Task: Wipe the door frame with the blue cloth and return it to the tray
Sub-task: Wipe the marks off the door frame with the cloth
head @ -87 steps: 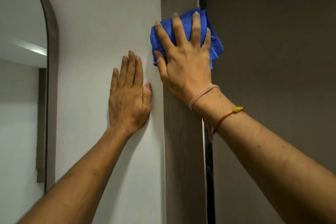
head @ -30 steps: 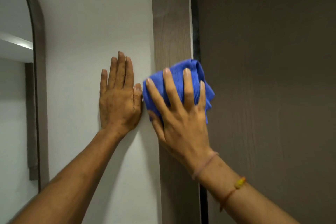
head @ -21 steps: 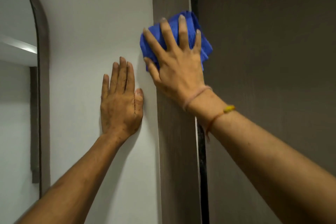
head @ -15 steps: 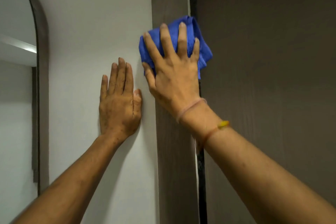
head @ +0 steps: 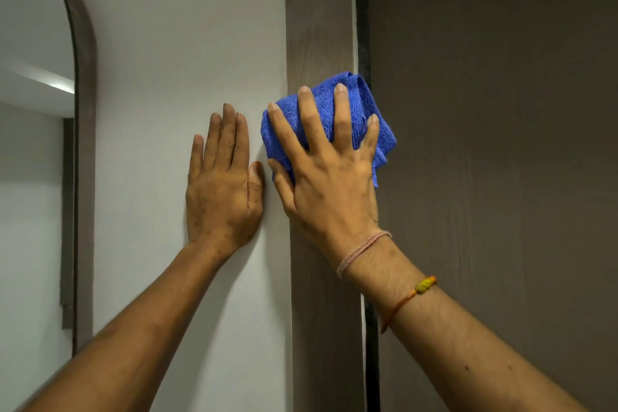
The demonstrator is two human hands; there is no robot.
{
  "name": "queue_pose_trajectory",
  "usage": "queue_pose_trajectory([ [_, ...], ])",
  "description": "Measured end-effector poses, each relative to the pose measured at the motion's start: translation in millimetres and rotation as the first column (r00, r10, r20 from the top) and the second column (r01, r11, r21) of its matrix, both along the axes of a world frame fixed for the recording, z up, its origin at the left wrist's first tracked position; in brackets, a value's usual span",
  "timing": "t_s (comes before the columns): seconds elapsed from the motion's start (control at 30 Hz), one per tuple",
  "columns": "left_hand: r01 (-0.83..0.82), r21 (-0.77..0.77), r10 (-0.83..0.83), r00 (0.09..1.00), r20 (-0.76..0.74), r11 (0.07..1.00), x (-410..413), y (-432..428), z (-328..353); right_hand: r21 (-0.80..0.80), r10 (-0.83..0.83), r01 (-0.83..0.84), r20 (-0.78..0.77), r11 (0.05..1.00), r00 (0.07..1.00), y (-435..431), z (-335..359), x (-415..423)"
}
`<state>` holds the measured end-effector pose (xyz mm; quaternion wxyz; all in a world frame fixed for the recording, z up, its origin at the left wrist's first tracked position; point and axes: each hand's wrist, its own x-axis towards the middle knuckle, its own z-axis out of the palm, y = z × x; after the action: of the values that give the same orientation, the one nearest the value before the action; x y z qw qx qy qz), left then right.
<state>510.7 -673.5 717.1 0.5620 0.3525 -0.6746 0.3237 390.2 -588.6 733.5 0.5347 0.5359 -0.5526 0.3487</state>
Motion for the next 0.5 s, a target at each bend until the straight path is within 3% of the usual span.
queue_pose_trajectory([
  [0.2,0.010,0.014,-0.010,0.999,0.035,1.000,5,0,-5,0.006,-0.013,0.013,-0.025,1.000,1.000,5,-45,1],
  [0.33,-0.004,0.007,0.003,0.999,0.038,1.000,4,0,-5,0.020,0.019,-0.017,-0.065,1.000,0.998,2,2,-3],
  [0.5,-0.025,0.014,0.024,0.999,0.026,1.000,4,-2,-6,-0.026,0.026,-0.026,0.004,0.999,1.000,-4,40,2],
])
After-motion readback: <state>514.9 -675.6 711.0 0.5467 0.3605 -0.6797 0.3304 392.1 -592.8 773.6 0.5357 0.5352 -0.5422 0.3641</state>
